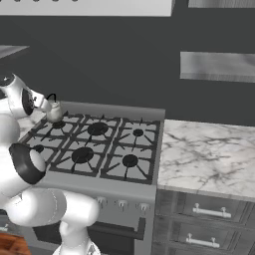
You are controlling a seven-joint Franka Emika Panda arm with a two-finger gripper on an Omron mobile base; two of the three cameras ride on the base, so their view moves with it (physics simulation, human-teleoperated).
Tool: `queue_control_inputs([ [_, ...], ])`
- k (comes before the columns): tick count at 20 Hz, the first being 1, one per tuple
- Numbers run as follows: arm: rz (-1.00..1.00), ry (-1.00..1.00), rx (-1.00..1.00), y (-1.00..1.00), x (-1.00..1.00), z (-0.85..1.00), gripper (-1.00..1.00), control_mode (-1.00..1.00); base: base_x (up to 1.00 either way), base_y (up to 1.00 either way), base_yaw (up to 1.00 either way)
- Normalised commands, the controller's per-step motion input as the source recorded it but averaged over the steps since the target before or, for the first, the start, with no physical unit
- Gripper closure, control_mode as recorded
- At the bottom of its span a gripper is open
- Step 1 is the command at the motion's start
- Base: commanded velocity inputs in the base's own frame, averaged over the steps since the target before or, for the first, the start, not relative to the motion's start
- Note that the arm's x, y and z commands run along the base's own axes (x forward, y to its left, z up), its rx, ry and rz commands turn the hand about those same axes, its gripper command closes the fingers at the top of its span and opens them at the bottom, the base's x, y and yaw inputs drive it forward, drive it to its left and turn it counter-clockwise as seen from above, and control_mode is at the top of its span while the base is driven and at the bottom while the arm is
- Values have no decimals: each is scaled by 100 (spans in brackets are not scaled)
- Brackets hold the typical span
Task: The kettle is done boiling. Turn off the stove, then wait for 300 timesteps before moving the kettle to the dining table.
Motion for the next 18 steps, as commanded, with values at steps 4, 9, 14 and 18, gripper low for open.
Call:
queue_control_inputs([
  [4, 0, 0, 0, 0, 42, 0, -100, -100, 0, 0, 0],
  [9, 0, 0, 0, 6, 36, 0, -100, -100, 0, 0, 0],
  [14, 0, 0, 0, 27, 33, 0, -100, -100, 0, 0, 0],
  [18, 0, 0, 0, 27, 30, 0, -100, -100, 0, 0, 0],
])
